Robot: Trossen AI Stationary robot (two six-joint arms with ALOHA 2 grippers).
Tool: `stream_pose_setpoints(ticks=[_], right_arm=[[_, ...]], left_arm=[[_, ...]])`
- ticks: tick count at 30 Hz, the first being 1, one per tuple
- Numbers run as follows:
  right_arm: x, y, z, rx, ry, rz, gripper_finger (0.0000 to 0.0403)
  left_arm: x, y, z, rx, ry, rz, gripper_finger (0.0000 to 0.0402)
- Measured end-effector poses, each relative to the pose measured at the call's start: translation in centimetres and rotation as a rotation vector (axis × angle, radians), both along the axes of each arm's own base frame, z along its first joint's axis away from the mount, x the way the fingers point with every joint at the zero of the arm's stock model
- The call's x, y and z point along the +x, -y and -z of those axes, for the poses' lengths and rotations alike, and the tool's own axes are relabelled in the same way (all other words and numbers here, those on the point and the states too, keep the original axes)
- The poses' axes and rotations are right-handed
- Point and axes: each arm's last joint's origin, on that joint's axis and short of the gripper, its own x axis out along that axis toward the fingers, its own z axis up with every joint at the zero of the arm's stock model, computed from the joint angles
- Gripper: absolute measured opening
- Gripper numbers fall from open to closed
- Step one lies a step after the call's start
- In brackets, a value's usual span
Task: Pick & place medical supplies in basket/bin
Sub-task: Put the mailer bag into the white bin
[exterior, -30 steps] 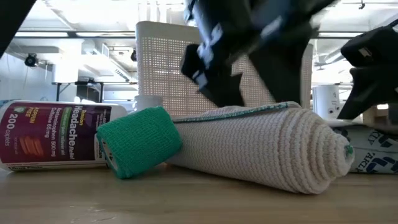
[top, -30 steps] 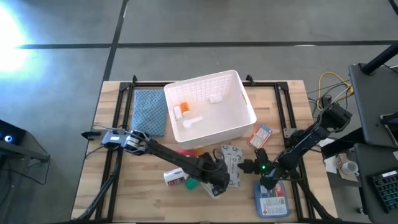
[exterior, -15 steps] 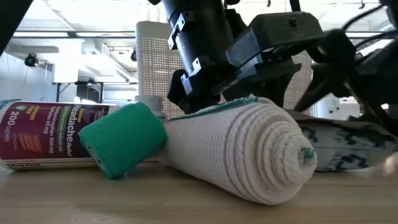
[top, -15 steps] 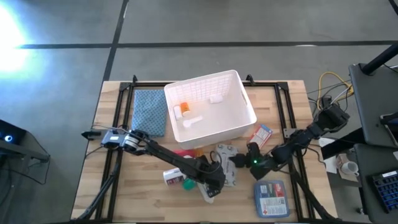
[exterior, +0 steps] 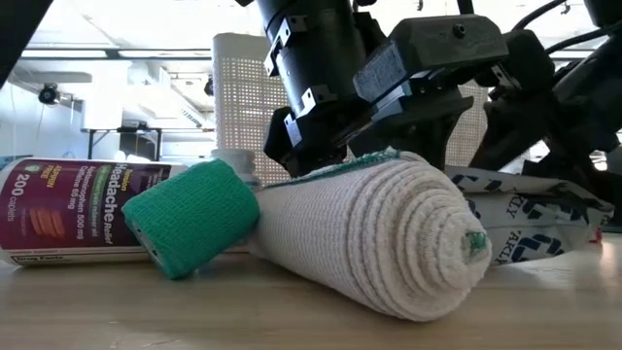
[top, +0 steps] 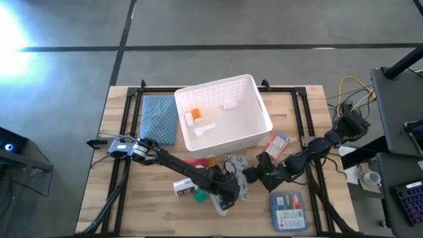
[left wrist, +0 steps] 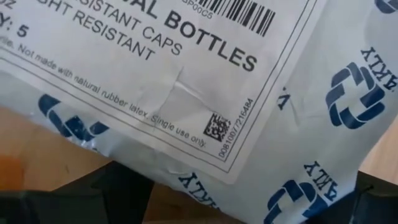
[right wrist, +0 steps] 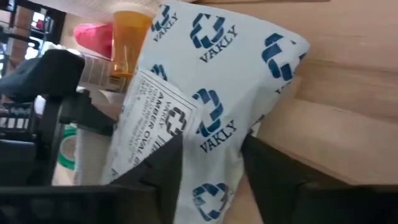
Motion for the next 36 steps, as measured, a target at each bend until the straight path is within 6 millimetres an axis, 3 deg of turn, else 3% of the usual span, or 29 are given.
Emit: stream_pose_setpoints(ticks=[8,14,19,24,29,36], right_arm=[[0.0,0.0,-0.1,-0.015,-0.009,-0.032,0.0021],[0.1,-0.6,-1.1,-0.005,0.012,-0.092,0.0009],[1.0,-2.0,-3.5,-0.047,0.049,-0.173,0.0008],[1.9,-3.1,-7.2,-0.137,0.001,-0.245,0.0008],[2.9,-3.8,-12.5,-0.247,0.019,-0.309,0.0008],[3.6,-2.8,-20.9,-0.449,0.019,-0.289,0.0008]], left_arm=[[0.0,0.1,0.0,0.000,0.001,0.002,0.0311],[-0.6,0.8,-1.3,-0.031,0.017,0.000,0.0311],[-1.6,2.1,-3.3,-0.070,0.054,-0.035,0.0311],[-3.0,3.7,-5.6,-0.051,0.127,-0.074,0.0311],[-5.1,5.4,-8.8,0.047,0.281,-0.167,0.0311],[-6.7,4.0,-14.1,0.166,0.496,-0.301,0.0311]])
